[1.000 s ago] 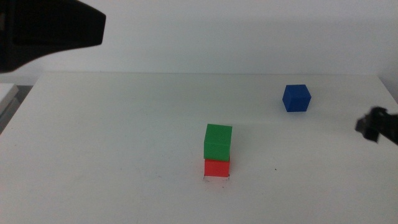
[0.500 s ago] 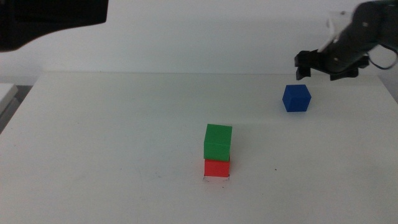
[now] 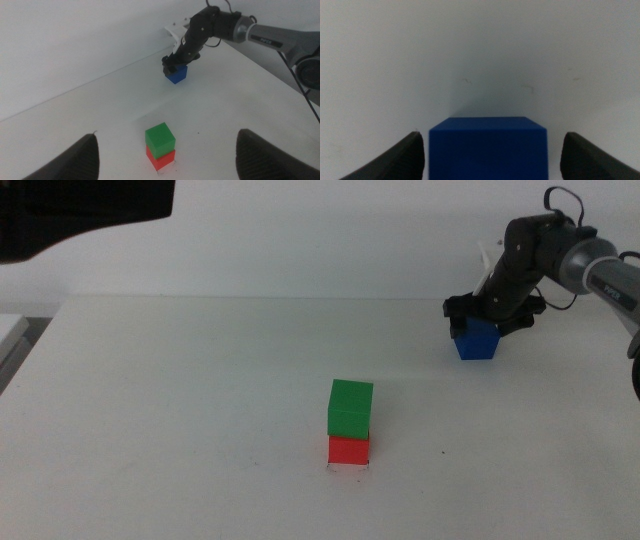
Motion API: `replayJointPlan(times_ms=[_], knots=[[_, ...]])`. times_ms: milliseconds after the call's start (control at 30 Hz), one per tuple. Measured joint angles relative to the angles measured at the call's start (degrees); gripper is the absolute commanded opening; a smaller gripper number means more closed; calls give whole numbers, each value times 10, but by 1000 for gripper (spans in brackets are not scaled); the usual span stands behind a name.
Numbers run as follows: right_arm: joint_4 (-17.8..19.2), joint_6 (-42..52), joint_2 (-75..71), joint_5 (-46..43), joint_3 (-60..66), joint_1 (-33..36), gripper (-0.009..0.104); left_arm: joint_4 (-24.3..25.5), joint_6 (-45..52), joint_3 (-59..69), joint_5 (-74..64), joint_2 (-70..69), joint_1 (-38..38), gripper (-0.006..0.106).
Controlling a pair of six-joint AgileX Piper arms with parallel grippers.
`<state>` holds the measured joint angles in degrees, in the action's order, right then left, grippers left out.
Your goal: Stack red cubes first, then green, then blue cubes in a specific spot.
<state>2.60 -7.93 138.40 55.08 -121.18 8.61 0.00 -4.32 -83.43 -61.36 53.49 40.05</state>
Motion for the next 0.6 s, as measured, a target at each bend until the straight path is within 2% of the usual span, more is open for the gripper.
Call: replayJointPlan(times_ms=[133, 233, 300, 400, 600], knots=[[0, 1, 8, 0, -1, 1, 32, 0, 0, 0, 0, 0, 0, 93], [0, 1, -1, 15, -1, 1, 14, 0, 0, 0, 0, 0, 0, 93], [3, 1, -17, 37, -1, 5, 9, 0, 0, 0, 1, 0, 0, 93], [13, -11, -70, 70, 5, 23, 9, 0, 0, 0, 1, 0, 0, 93], [88, -143, -223, 109, 105, 154, 9, 0, 0, 0, 1, 0, 0, 93]])
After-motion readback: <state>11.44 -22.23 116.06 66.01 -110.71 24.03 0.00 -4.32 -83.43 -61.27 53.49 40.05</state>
